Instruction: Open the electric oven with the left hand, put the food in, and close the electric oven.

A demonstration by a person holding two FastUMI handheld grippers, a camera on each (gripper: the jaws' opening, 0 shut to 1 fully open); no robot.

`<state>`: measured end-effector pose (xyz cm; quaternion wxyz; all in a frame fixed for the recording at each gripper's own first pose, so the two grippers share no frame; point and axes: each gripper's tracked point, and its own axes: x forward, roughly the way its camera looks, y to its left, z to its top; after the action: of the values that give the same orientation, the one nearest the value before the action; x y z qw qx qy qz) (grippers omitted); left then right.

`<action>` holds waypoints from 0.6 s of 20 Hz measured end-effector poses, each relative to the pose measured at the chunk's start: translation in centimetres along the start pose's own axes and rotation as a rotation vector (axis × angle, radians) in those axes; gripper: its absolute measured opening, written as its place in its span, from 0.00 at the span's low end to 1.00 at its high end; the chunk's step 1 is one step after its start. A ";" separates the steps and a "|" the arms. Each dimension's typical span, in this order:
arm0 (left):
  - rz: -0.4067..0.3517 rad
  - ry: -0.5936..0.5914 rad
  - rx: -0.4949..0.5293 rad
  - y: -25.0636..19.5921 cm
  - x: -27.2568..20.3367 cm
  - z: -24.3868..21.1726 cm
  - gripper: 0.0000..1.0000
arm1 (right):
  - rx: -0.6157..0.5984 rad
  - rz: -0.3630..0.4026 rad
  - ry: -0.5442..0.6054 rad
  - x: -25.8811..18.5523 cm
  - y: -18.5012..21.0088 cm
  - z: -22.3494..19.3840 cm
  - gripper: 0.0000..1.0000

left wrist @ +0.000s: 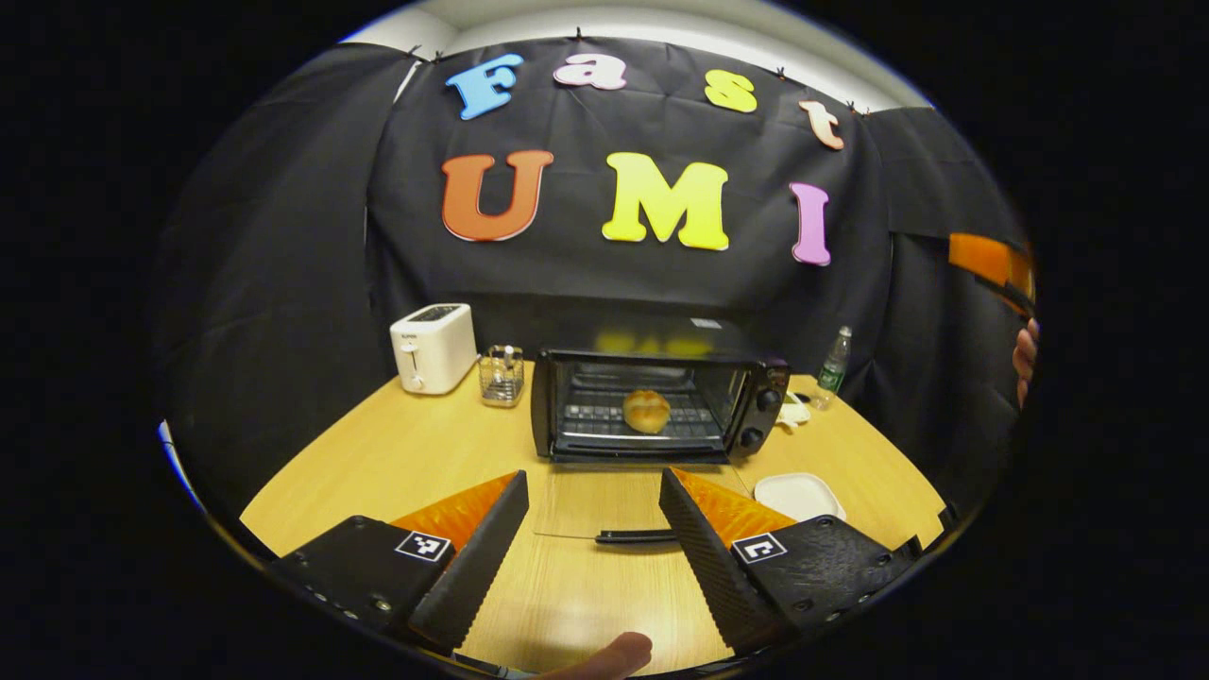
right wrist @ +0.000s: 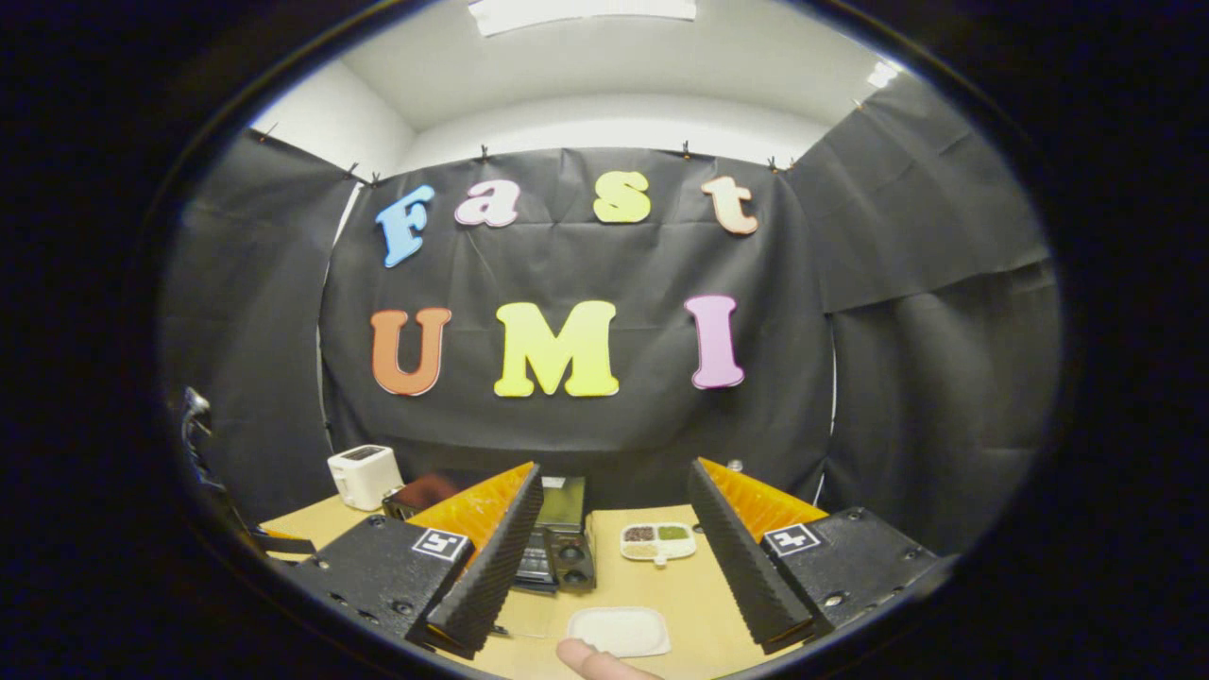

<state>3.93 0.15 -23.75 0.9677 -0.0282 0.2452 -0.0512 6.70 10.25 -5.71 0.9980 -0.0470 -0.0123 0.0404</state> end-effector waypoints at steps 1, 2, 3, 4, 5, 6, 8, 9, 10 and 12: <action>-0.011 0.035 0.003 -0.7 0.8 -1.2 0.93 | -0.002 -0.003 0.004 -0.6 -0.6 0.2 0.92; -0.021 0.067 0.007 -1.2 1.7 -2.3 0.93 | 0.010 -0.003 0.007 -1.2 -1.1 0.5 0.92; -0.026 0.097 0.012 -1.6 2.4 -3.5 0.93 | 0.024 -0.010 0.005 -1.7 -1.7 0.9 0.94; -0.027 0.126 0.018 -2.1 3.2 -4.5 0.93 | 0.034 -0.024 -0.002 -2.1 -2.6 1.3 0.94; -0.032 0.149 0.019 -2.6 3.9 -5.3 0.93 | 0.040 -0.037 -0.015 -2.5 -3.6 1.8 0.94; -0.049 0.177 0.014 -3.4 4.5 -6.3 0.93 | 0.037 -0.050 -0.023 -2.9 -4.4 2.0 0.94; -0.065 0.224 0.018 -4.6 5.3 -8.1 0.93 | 0.031 -0.068 -0.041 -3.7 -5.6 2.6 0.94; -0.067 0.243 0.029 -4.9 5.7 -9.0 0.93 | 0.027 -0.075 -0.049 -4.0 -6.0 2.8 0.94; -0.071 0.262 0.034 -5.2 6.1 -9.9 0.93 | 0.021 -0.082 -0.054 -4.2 -6.4 2.8 0.94; -0.080 0.300 0.028 -5.9 6.7 -11.4 0.93 | 0.009 -0.095 -0.051 -4.4 -6.9 2.6 1.00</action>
<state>3.78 -6.83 -36.47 0.9177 -0.0164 0.3850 -0.0966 2.79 3.30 -2.58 0.9983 -0.0411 -0.0399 -0.0057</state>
